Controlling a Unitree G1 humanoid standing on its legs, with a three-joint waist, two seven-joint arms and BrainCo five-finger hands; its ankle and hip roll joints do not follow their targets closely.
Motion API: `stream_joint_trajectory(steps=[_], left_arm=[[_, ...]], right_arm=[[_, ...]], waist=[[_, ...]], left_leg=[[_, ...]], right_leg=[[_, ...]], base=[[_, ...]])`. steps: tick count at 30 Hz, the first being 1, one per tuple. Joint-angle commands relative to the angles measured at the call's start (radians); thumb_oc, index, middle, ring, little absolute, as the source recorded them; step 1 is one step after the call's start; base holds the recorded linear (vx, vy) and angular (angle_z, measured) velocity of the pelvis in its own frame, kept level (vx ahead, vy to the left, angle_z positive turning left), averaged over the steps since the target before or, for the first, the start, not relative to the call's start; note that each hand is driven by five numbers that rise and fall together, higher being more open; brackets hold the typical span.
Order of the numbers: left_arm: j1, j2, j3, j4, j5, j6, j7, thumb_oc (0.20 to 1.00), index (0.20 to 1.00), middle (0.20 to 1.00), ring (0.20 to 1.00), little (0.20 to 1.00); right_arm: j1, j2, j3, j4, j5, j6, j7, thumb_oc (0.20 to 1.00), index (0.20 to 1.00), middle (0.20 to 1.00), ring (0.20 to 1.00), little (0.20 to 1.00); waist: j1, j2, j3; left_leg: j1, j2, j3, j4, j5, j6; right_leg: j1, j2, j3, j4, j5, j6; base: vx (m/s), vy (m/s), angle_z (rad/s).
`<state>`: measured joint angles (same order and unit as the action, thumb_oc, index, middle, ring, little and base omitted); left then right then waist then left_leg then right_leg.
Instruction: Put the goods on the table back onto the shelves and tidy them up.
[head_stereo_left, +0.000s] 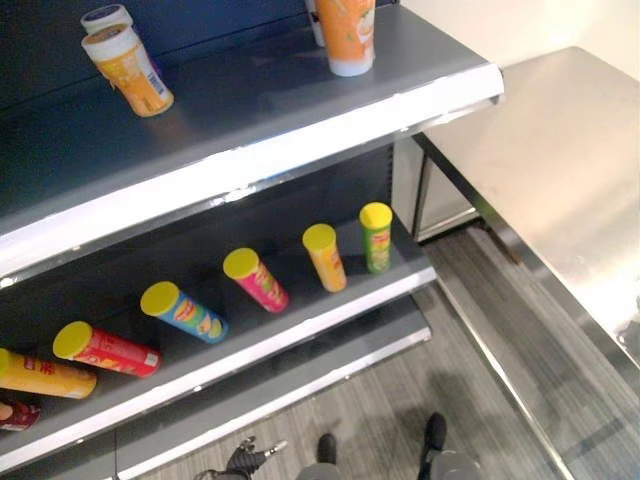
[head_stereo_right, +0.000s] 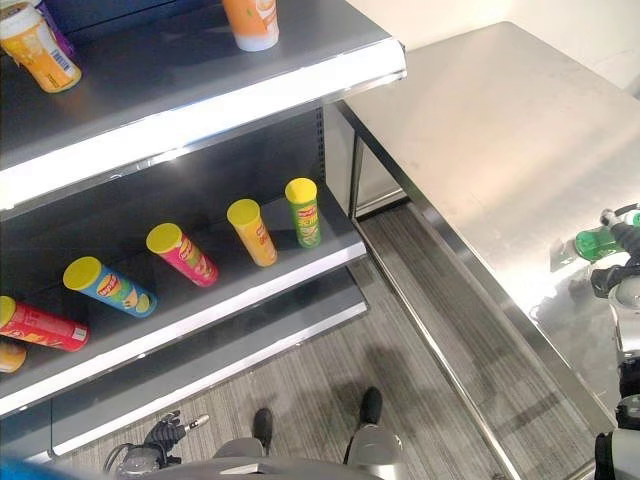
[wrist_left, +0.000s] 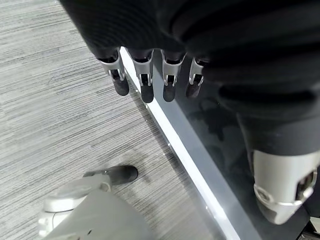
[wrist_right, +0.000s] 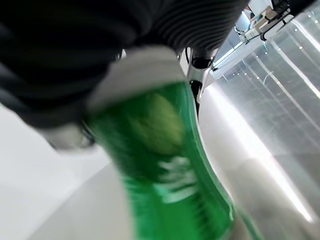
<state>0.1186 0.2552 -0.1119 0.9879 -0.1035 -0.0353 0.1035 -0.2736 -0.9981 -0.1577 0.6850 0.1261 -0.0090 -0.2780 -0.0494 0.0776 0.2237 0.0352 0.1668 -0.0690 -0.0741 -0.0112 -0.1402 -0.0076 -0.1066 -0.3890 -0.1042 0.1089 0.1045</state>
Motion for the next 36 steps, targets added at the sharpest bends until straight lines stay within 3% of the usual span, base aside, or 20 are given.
stream_joint_trajectory(steps=[1, 11, 16, 19, 25, 29, 33, 36], left_arm=[[-0.039, 0.07, -0.03, 0.04, 0.017, -0.018, 0.013, 1.0, 1.0, 1.0, 1.0, 1.0], [-0.045, 0.079, 0.006, 0.027, 0.024, -0.015, 0.021, 1.0, 1.0, 1.0, 1.0, 1.0], [-0.032, 0.083, 0.03, 0.008, 0.02, -0.022, 0.015, 1.0, 1.0, 1.0, 1.0, 1.0], [-0.021, 0.077, 0.038, 0.002, 0.01, -0.03, 0.016, 1.0, 1.0, 1.0, 1.0, 1.0], [-0.032, 0.074, 0.041, -0.007, -0.008, -0.039, 0.021, 1.0, 1.0, 1.0, 1.0, 1.0], [-0.04, 0.064, 0.046, -0.005, -0.013, -0.042, 0.024, 1.0, 1.0, 1.0, 1.0, 1.0], [-0.038, 0.062, 0.07, 0.011, -0.022, -0.045, 0.027, 1.0, 1.0, 1.0, 1.0, 1.0], [-0.03, 0.061, 0.079, 0.008, -0.025, -0.045, 0.028, 1.0, 1.0, 1.0, 1.0, 1.0]], right_arm=[[-0.009, -0.046, 0.014, -0.032, -0.028, -0.015, -0.021, 0.2, 0.2, 0.2, 0.2, 0.2], [0.064, -0.058, -0.116, -0.271, -0.062, -0.052, -0.07, 0.2, 0.2, 0.2, 0.2, 0.2], [0.056, -0.088, -0.165, -0.498, -0.082, -0.13, -0.067, 0.2, 0.2, 0.2, 0.2, 0.2], [0.011, -0.1, -0.152, -0.618, -0.077, -0.175, -0.055, 0.2, 0.2, 0.2, 0.2, 0.2], [-0.061, -0.151, -0.115, -0.689, -0.088, -0.196, -0.052, 0.2, 0.2, 0.2, 0.2, 0.2], [-0.096, -0.211, -0.099, -0.735, -0.104, -0.19, -0.054, 0.2, 0.2, 0.2, 0.2, 0.2], [-0.098, -0.218, -0.079, -0.771, -0.111, -0.184, -0.031, 0.2, 0.2, 0.2, 0.2, 0.2], [-0.105, -0.228, -0.08, -0.775, -0.106, -0.18, -0.024, 0.2, 0.2, 0.2, 0.2, 0.2]], waist=[[0.012, -0.073, -0.023], [0.003, -0.076, -0.036], [0.017, -0.086, -0.045], [0.042, -0.091, -0.045], [0.069, -0.096, -0.032], [0.066, -0.109, -0.023], [0.06, -0.107, -0.038], [0.058, -0.093, -0.051]], left_leg=[[0.009, 0.031, 0.099, -0.013, 0.041, -0.065], [0.039, 0.034, 0.116, -0.013, 0.024, -0.06], [0.052, 0.045, 0.109, -0.001, 0.021, -0.063], [0.041, 0.057, 0.081, 0.005, 0.037, -0.074], [-0.019, 0.061, 0.023, 0.0, 0.086, -0.093], [-0.05, 0.109, 0.168, 0.028, 0.104, -0.084], [0.013, 0.175, 0.221, 0.037, 0.091, -0.106], [0.029, 0.175, 0.231, 0.025, 0.092, -0.113]], right_leg=[[0.061, 0.004, 0.033, 0.038, -0.187, 0.02], [0.084, 0.003, 0.042, 0.042, -0.196, 0.021], [0.105, 0.015, 0.044, 0.045, -0.215, 0.013], [0.117, 0.032, 0.036, 0.042, -0.23, -0.001], [0.116, 0.037, -0.011, 0.036, -0.241, -0.012], [0.113, -0.002, -0.089, 0.047, -0.238, -0.007], [0.109, -0.036, -0.109, 0.072, -0.24, 0.009], [0.104, -0.047, -0.119, 0.076, -0.231, 0.019]], base=[[0.0, 0.0, 0.0], [0.0, 0.0, 0.0], [-0.02, -0.059, 0.0], [-0.03, -0.079, 0.07], [-0.08, -0.059, 0.35], [-0.08, 0.067, 1.11], [0.02, 0.122, 0.4], [-0.01, 0.13, 0.33]])
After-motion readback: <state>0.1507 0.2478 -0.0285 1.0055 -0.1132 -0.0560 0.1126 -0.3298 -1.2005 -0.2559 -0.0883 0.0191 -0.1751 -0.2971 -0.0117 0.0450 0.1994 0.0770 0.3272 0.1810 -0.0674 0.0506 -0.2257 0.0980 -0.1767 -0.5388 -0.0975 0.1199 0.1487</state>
